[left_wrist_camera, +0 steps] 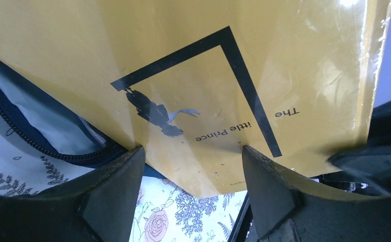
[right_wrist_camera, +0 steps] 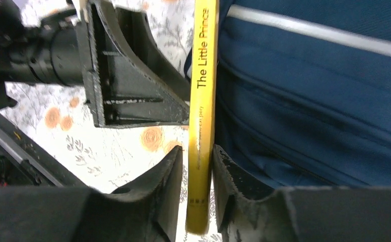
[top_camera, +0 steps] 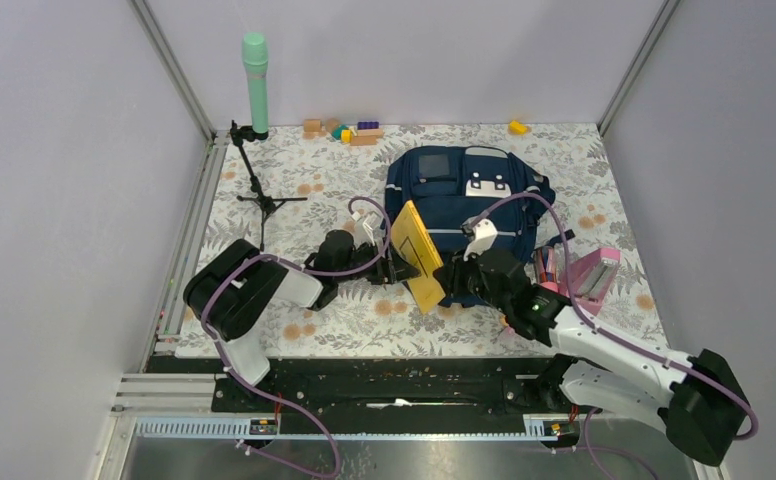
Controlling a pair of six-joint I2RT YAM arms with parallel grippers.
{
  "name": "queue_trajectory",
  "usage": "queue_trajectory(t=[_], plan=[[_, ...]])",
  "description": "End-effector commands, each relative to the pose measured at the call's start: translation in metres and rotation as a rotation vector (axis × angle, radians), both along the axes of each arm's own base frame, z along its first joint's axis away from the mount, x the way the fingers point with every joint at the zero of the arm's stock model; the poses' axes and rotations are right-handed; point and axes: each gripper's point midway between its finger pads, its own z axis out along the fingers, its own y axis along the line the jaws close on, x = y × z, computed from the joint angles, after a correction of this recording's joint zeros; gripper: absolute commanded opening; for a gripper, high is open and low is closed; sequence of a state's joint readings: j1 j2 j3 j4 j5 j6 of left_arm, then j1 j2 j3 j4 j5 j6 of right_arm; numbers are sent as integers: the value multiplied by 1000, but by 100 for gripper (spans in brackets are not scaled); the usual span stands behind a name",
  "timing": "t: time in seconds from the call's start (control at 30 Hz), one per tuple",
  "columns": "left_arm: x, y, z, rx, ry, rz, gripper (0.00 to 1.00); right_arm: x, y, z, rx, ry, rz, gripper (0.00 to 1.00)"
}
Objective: Pack the student bag
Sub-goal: Pick up the book from the center of the board.
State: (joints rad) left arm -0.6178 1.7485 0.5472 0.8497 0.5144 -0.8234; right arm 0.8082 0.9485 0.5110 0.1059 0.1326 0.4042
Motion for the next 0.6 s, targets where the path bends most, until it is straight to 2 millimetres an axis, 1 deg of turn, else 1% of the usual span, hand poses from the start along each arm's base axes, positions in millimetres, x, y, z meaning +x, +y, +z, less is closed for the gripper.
queue_trajectory(t=[0.0,0.1,0.2,0.27,0.3,0.33,0.37,0.4,0.47,0.5,0.57], plan=[[-6,-16,16,-66,-78,-66,70,-24,26,-18,0,104,184,37],[-7,-15,15,-60,-82,-65,70,-20,26,-21,-24,101,181,44],[-8,-13,14,-57,-86,-64,70,-14,28,-20,-35,83,175,48],[-8,-13,15,-59,-87,-63,69,-7,33,-16,-28,60,168,48],[-8,-13,15,-60,-88,-64,69,-3,35,-12,-22,47,161,45],[-8,-13,16,-62,-91,-63,69,1,37,-9,-20,42,153,42],[-9,-13,18,-65,-94,-64,69,3,39,-3,-13,32,153,36],[-9,-13,20,-68,-99,-65,69,9,38,2,-13,15,130,28],[-10,-12,28,-75,-118,-69,72,17,34,16,-6,-20,83,4],[-11,-12,32,-72,-130,-75,75,20,31,23,-3,-34,59,0],[-12,-11,45,-71,-159,-81,84,22,23,41,-1,-65,28,0]])
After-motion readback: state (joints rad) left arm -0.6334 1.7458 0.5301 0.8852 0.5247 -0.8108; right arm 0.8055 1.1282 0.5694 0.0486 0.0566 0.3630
